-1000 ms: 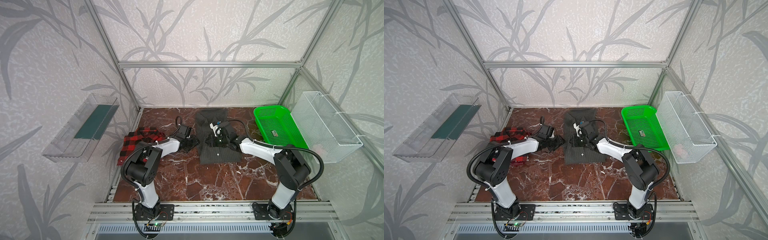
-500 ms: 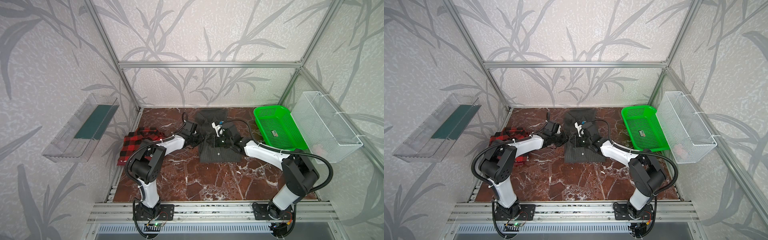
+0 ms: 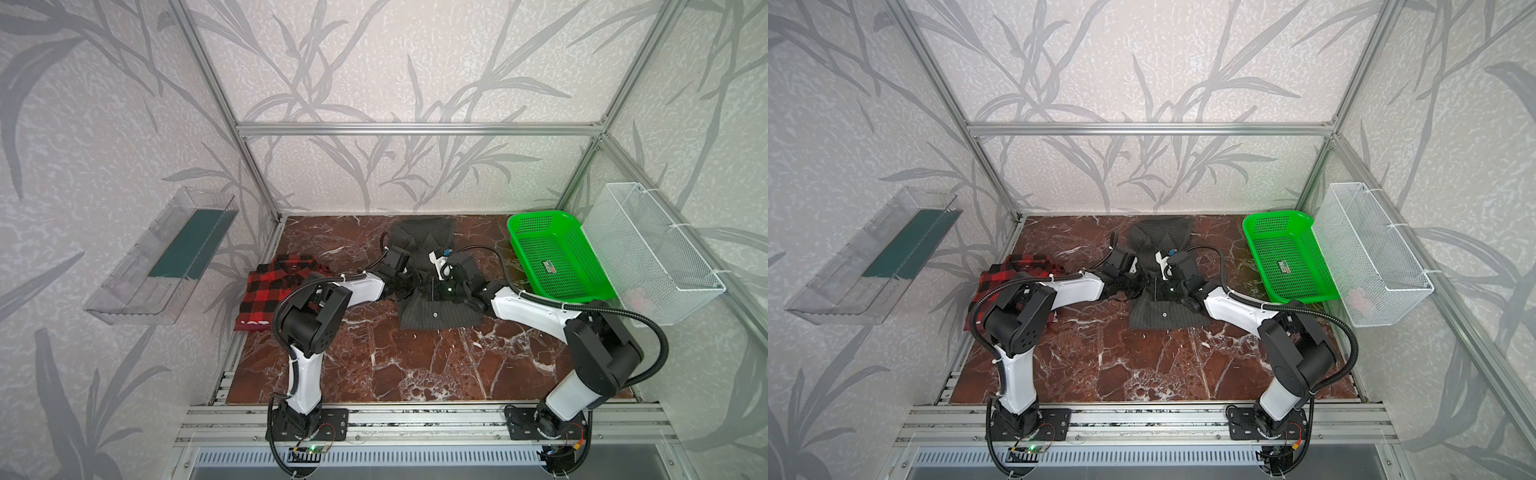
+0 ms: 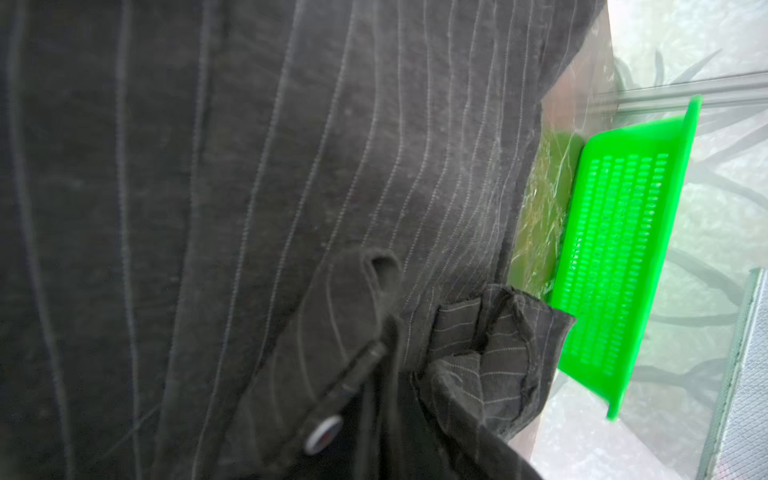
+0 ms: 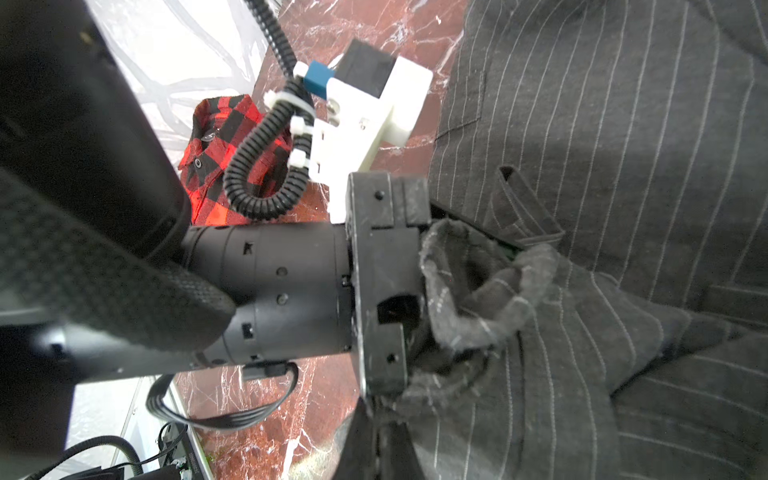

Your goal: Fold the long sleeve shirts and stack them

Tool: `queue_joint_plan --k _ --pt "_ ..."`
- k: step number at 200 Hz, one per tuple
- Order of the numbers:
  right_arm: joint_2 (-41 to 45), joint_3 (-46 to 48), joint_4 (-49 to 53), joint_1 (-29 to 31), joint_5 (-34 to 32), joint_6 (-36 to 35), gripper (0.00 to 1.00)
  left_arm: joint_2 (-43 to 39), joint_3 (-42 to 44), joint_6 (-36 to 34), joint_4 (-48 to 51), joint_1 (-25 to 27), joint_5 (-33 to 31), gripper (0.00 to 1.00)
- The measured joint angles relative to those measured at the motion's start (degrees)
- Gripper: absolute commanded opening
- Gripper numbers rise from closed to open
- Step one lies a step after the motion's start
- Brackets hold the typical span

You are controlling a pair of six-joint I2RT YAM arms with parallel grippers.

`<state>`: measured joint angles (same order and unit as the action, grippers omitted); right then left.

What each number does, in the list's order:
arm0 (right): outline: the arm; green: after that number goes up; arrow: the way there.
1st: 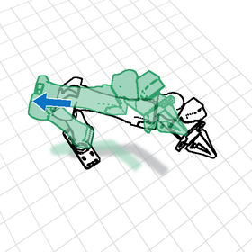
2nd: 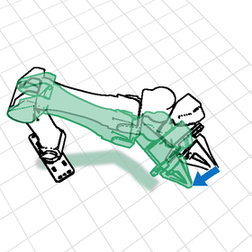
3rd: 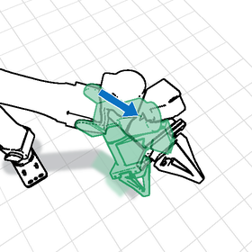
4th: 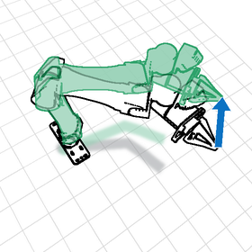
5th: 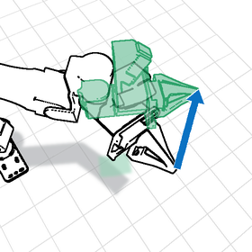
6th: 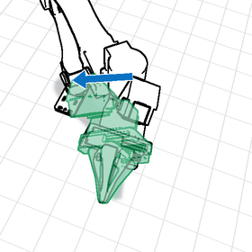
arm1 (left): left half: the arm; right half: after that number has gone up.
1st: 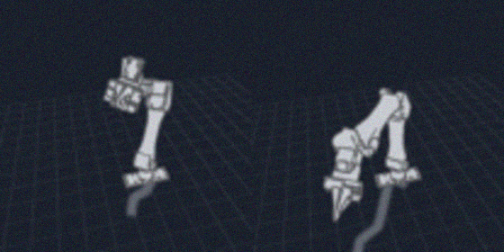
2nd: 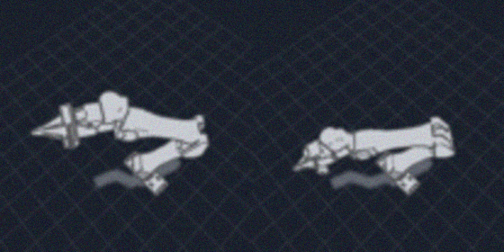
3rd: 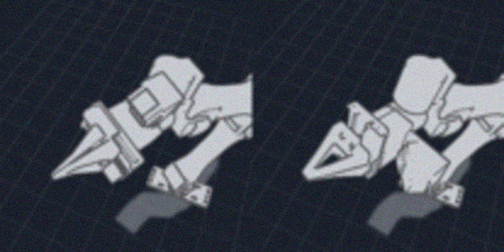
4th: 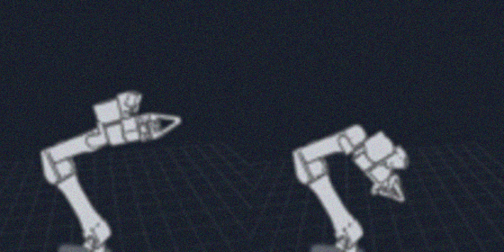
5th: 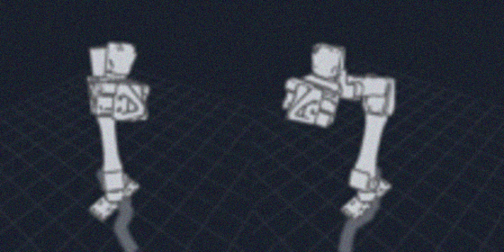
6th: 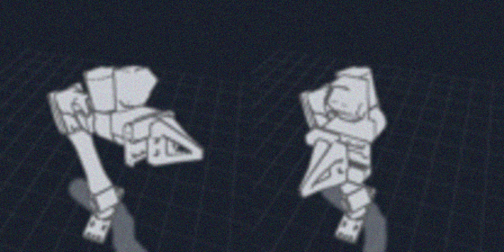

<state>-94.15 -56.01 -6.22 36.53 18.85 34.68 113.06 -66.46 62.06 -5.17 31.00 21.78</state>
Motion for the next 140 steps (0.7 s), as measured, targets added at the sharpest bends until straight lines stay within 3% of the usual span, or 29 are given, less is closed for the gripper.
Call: queue_joint_plan --k 26,76,91,115,140 --pt "0.0 0.0 -0.1 0.0 -0.3 0.0 0.0 -0.2 0.5 -0.3 0.1 -0.9 0.3 0.53" --pt "0.9 0.0 -1.3 0.0 -0.4 0.0 0.0 -4.6 0.6 -2.9 5.6 -3.3 -0.9 0.74" --pt "1.1 0.0 -1.3 0.0 -0.6 0.0 0.0 -6.3 0.6 -3.3 7.4 -4.4 -1.2 0.9" --pt "1.2 0.0 -1.3 -0.1 -0.8 0.0 0.0 -8.7 0.6 -4.3 9.9 -6.0 -1.2 0.99" --pt "1.2 0.0 -1.2 -0.1 -0.8 0.0 0.0 -10.2 0.6 -5.1 12.4 -7.0 -1.4 0.99"
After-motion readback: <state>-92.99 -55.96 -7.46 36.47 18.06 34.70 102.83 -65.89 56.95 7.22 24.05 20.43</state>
